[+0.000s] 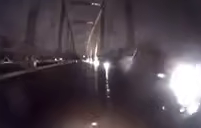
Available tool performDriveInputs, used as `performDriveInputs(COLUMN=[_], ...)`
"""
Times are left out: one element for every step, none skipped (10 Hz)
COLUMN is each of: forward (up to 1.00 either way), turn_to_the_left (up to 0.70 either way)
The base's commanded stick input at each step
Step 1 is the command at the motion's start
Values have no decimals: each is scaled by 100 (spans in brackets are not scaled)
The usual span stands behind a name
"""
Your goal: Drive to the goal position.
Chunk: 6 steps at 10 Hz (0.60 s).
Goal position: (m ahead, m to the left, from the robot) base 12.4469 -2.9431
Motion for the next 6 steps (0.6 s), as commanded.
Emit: performDriveInputs(forward=[100, 100, 100, 100, 100, 100], turn_to_the_left=[0, 0, 0, 0, 0, 0])
